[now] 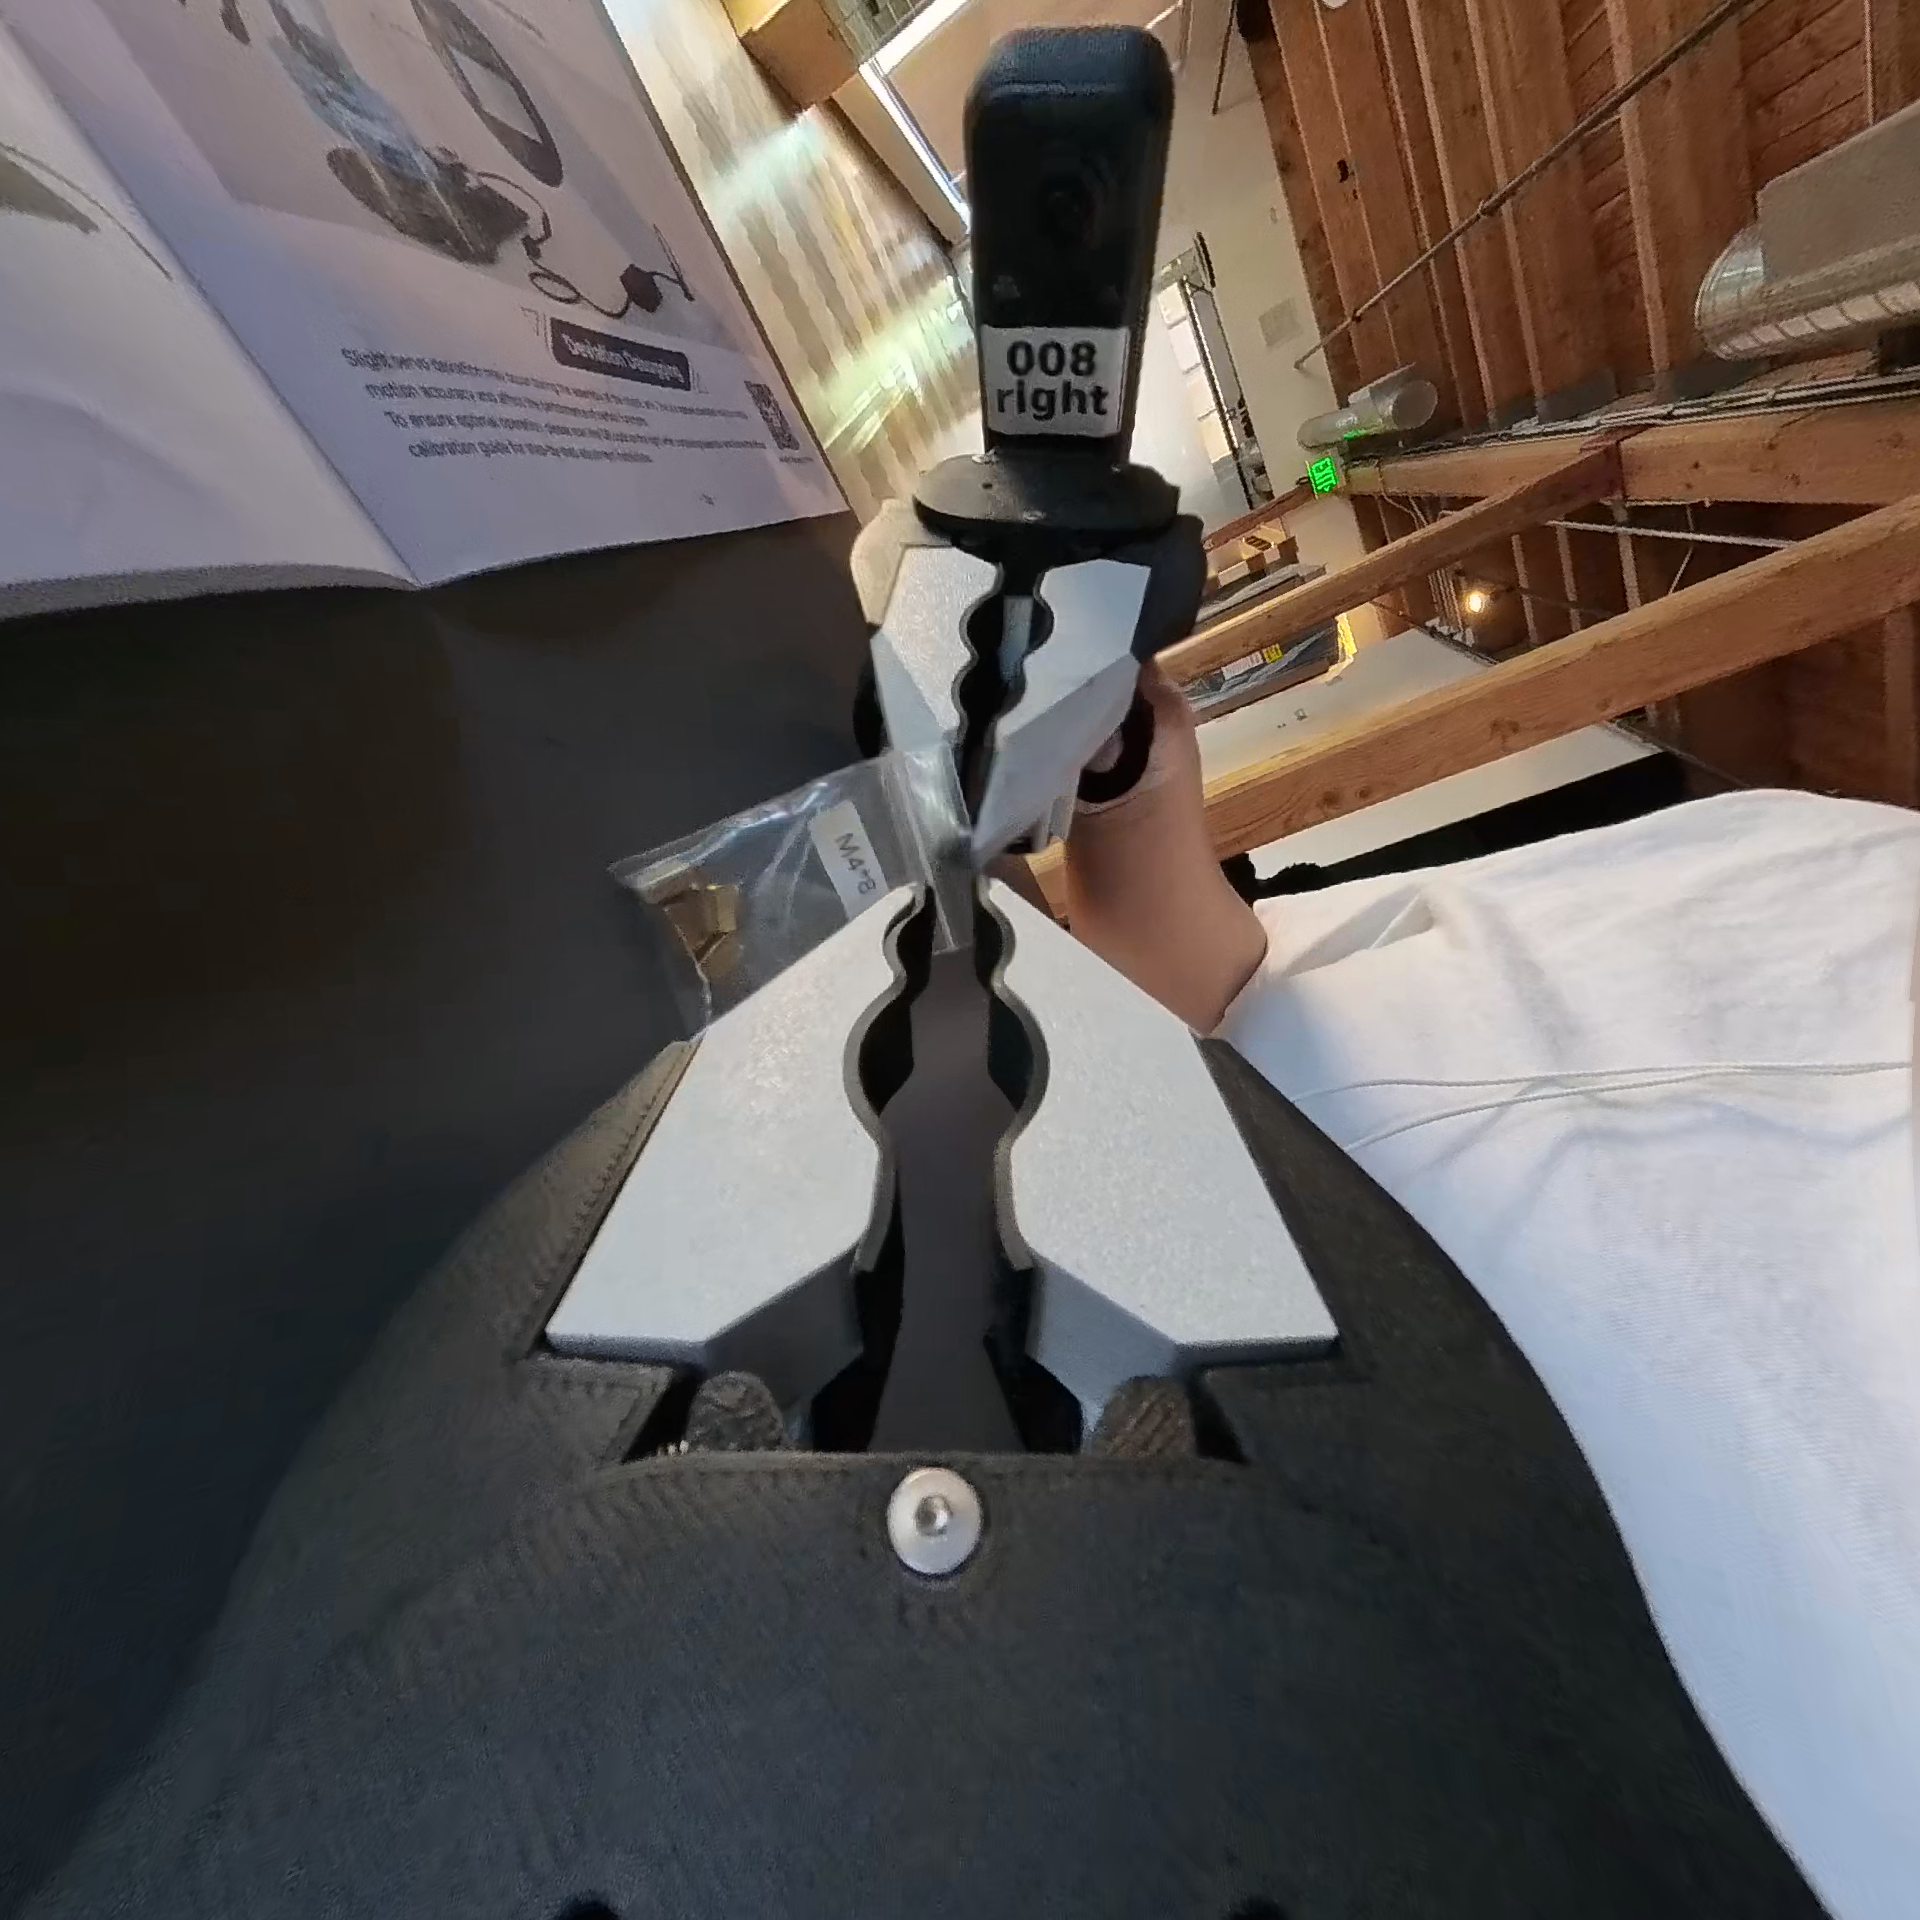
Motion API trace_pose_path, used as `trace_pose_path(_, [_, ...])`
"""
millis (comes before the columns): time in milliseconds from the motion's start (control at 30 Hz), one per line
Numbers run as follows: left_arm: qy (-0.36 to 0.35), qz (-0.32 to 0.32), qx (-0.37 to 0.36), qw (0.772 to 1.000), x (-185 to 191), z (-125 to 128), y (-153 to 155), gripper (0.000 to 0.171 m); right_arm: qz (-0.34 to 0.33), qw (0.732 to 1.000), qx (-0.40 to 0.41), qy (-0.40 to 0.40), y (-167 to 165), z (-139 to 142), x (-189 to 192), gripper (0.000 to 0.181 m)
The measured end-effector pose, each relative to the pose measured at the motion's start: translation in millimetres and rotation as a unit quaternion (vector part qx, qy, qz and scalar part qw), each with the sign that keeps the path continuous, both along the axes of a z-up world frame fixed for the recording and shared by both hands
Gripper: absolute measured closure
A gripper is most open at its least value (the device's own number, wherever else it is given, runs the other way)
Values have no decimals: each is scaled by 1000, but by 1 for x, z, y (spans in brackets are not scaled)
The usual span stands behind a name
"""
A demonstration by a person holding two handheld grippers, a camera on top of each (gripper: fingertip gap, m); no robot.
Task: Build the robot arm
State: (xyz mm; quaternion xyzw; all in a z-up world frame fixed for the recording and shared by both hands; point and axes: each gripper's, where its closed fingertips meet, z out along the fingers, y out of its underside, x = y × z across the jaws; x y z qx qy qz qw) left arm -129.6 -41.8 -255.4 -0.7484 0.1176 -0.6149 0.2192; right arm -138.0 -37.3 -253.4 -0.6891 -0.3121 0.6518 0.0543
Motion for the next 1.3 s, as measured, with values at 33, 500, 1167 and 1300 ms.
trace_pose_path(33, [1, -2, -1, 1000, 0, -1, 0, 166, -5, 1000, -3, -4, 2, -1, 0, 181])
trace_pose_path(500, [35, 2, -6, 999, 3, -11, 3, 166, -7, 999, 4, -42, 3, -12, -2, 181])
trace_pose_path(1167, [59, 7, -14, 998, 3, -18, 5, 171, -50, 994, -25, -95, 16, -22, 2, 175])
trace_pose_path(1300, [72, 5, -7, 997, 4, -20, 4, 171, -56, 992, -30, -105, 17, -24, 0, 174])
